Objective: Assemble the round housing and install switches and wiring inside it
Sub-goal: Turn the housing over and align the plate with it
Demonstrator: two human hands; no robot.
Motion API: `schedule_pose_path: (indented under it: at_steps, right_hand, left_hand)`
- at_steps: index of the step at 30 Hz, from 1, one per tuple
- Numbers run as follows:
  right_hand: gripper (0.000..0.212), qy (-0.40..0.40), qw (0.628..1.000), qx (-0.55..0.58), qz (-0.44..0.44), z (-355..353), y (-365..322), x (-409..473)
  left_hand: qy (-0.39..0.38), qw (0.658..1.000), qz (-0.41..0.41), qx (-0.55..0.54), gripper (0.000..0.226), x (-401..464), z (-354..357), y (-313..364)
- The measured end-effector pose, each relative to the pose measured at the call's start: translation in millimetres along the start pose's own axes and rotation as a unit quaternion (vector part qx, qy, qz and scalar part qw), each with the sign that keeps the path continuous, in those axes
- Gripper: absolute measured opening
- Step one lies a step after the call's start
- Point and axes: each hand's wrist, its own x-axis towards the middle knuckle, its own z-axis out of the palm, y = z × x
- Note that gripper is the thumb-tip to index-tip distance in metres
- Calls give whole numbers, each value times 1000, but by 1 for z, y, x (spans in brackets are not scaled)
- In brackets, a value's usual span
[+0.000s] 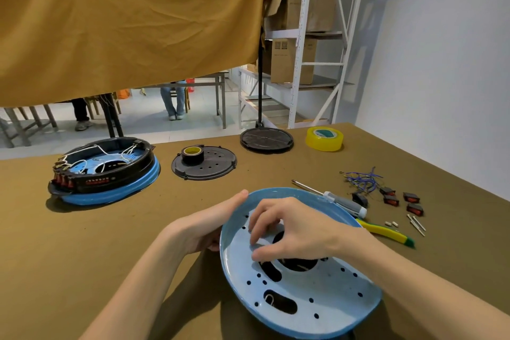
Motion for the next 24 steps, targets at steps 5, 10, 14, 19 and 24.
schedule_pose_path:
  at_steps: [5,10,14,19,24]
  right_hand:
    - [14,132,987,91,15,-22,10,-13]
    - [14,188,980,4,64,-37,19,-22]
    - [10,88,992,-46,78,-32,13,-34]
    - [14,-38,971,-198,126,-31,-5,-37]
    - [37,-115,902,-378,175,-15,-17,-26]
  left_hand:
    - [6,1000,-6,10,70,4,2,0]
    - [2,1000,-6,6,74,4,-2,-2]
    - [-13,1000,-7,-9,75,3,-6,-4]
    - [-14,999,-24,16,54,-1,-6,0]
    - [9,999,-45,19,40,1,-6,-2]
